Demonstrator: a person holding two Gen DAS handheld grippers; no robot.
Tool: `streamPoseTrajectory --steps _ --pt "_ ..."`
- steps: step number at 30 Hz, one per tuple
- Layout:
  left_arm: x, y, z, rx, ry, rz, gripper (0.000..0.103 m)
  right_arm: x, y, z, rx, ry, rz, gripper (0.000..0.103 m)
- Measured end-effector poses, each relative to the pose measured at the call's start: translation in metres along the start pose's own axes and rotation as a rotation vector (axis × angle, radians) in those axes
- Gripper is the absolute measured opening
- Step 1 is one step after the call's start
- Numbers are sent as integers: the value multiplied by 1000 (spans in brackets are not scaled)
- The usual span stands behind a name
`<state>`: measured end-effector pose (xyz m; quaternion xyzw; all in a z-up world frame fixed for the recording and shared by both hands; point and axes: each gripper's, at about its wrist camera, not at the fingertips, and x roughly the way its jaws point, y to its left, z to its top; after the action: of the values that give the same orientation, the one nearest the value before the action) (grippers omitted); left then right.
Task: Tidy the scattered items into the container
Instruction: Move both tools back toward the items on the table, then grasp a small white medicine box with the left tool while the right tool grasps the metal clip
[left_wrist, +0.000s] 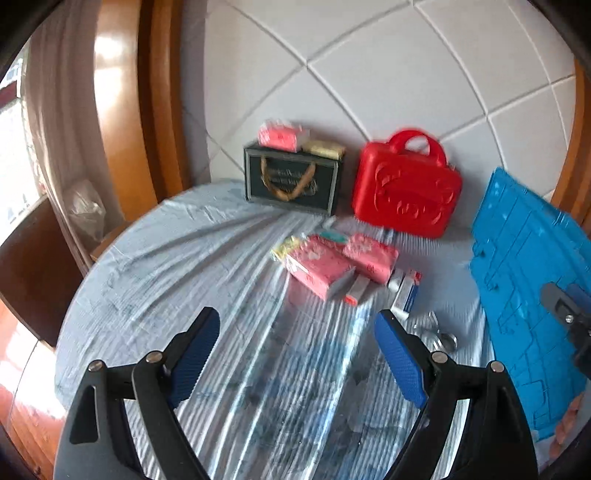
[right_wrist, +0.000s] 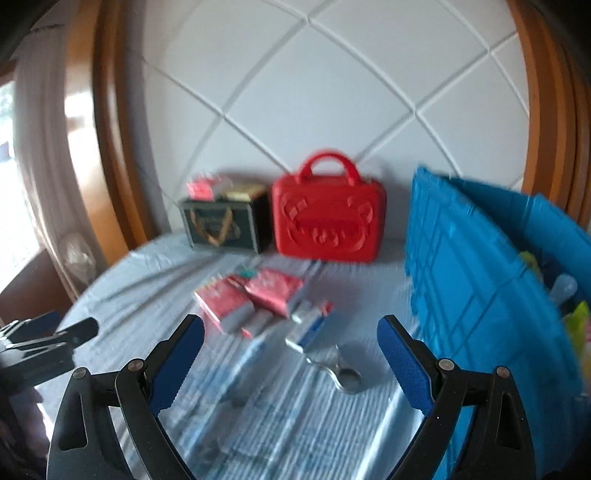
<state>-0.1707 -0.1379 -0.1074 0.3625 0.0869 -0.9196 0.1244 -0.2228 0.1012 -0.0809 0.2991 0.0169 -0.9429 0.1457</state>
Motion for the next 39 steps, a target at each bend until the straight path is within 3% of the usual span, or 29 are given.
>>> streamPoseTrajectory --steps 5,13,20,22,26,30,31,33,35,36,37,39 --pt "57 -15 1 21 78 -63 86 45 -16 -13 35 96 -46 96" --pt "189 -61 -10 193 147 -155 86 136 -39 -62 88 222 -115 96" --pt "291 -101 -16 308 175 -186 86 202 -72 -104 178 240 -153 96" --pt "307 -113 -16 350 171 -173 86 215 -80 -112 182 274 -150 96" --pt "337 -128 -17 362 247 -200 86 232 -86 -124 131 334 -159 96" --pt "350 -134 -11 327 223 -208 84 244 -91 -127 92 352 -174 96" --pt "351 -134 -10 320 216 -202 82 246 -93 -126 90 349 -175 96" --pt "347 -133 -12 308 200 -198 54 253 -97 -127 88 347 -170 96" --pt "337 -132 -20 307 190 -200 35 257 -97 -128 92 349 -157 91" --pt "331 -130 -25 302 189 -198 28 259 -95 -129 91 352 -149 80" --pt "325 -129 -30 296 193 -193 27 258 -92 -129 76 348 -163 74" --pt "312 -127 -42 279 202 -182 27 255 -86 -128 73 338 -153 51"
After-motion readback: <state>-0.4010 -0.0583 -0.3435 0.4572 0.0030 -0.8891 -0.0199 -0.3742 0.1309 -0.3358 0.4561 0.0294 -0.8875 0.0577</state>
